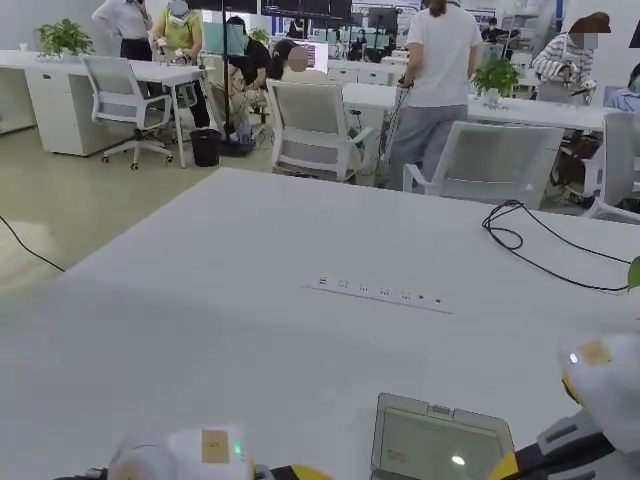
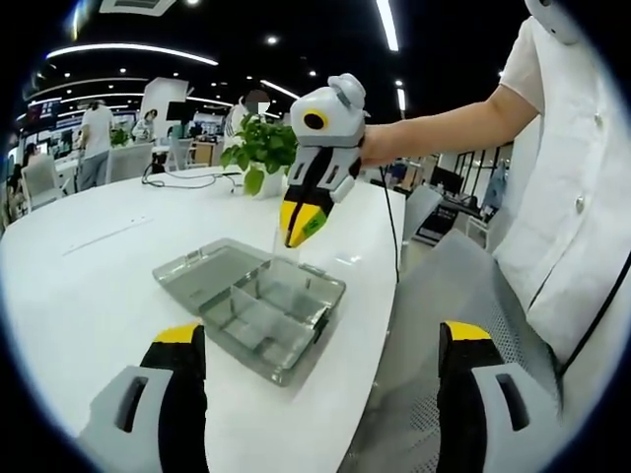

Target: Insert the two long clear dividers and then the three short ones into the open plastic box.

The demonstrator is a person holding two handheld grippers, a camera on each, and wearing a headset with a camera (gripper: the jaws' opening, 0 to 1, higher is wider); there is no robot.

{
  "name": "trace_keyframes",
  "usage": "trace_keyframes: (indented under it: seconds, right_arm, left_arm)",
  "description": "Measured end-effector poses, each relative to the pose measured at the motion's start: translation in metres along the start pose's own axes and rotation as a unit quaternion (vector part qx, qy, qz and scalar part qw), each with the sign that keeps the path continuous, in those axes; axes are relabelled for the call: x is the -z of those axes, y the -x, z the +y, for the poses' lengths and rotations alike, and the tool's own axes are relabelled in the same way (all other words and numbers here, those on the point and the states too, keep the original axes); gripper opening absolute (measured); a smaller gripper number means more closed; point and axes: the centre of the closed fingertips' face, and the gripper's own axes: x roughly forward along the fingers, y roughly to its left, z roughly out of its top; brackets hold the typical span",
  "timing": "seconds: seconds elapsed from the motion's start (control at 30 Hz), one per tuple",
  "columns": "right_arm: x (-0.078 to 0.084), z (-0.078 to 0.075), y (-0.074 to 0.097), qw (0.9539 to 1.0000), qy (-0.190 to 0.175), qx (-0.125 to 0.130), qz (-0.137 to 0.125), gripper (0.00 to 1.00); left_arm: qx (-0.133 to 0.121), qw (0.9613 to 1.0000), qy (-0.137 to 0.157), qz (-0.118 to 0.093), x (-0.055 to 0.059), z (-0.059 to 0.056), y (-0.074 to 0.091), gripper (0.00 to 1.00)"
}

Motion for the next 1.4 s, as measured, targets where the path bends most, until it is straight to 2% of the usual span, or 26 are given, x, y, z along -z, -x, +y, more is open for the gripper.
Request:
trace_keyframes:
  seconds: [0.4, 0.87, 1.0, 1.2, 1.4]
  right_arm:
    - [0.006, -0.005, -0.004, 1.0, -0.006, 0.005, 0.003, 0.03]
    - [0.01, -0.002, -0.009, 0.9999, -0.006, 0.008, 0.003, 0.03]
    - [0.008, 0.0, -0.013, 0.9997, 0.02, 0.015, 0.005, 0.03]
    - [0.008, 0.003, -0.016, 0.9983, 0.056, 0.014, 0.009, 0.03]
    - [0.006, 0.003, -0.018, 0.9977, 0.065, 0.013, 0.014, 0.03]
  left_arm:
    - [0.001, 1.0, 0.005, -0.002, -0.001, -0.001, -0.001, 1.0]
    - [0.002, 0.9999, 0.009, -0.004, -0.001, -0.001, -0.001, 0.99]
    - [0.003, 0.9999, 0.01, -0.003, 0.0, -0.001, -0.002, 0.99]
    - [0.004, 0.9999, 0.013, -0.002, 0.001, -0.002, -0.002, 0.99]
    - [0.003, 0.9999, 0.013, -0.002, 0.001, -0.001, -0.002, 0.99]
